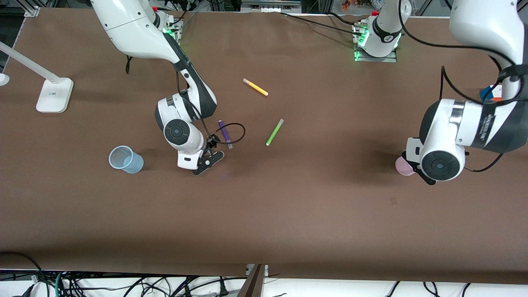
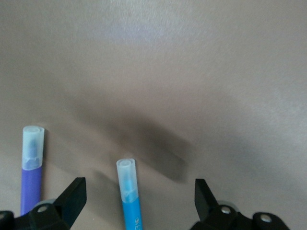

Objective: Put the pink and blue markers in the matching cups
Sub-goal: 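Lift the pink marker over the pink cup with the left gripper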

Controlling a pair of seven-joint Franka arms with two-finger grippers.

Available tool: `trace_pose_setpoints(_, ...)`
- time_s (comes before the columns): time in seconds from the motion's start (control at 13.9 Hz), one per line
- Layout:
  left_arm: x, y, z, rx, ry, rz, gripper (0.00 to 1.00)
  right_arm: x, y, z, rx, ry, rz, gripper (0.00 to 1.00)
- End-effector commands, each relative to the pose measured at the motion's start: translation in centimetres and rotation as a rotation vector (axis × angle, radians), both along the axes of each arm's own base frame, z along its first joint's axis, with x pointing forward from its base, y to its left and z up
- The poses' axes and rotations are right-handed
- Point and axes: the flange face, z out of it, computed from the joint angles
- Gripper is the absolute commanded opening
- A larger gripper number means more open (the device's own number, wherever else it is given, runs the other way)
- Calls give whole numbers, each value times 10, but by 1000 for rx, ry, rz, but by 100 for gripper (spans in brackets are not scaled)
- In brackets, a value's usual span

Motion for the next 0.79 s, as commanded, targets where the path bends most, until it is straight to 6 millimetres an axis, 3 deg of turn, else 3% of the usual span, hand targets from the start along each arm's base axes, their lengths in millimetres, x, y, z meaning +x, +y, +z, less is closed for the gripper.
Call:
trace_pose_setpoints(0.0,10,8,-45,89,86,-64,0,-14,-1,5,9,6,18,94)
trace_pose_setpoints(0.07,10,8,-47,99,88,-71,0,-14,-1,5,8,8,18,80)
trace_pose_setpoints(0.22,10,5,-64,123,103,-82,0,-15,1,6,8,9,22,37)
trace_pose_setpoints(0.43,9,2,-76,149,114,-95,0,-15,2,6,10,6,24,30)
trace_pose_setpoints(0.65,9,-5,-86,148,122,-99,0,-16,8,6,12,2,31,3)
trace_pose_setpoints(0.72,8,-10,-89,152,122,-105,1,-16,8,6,17,-11,30,0)
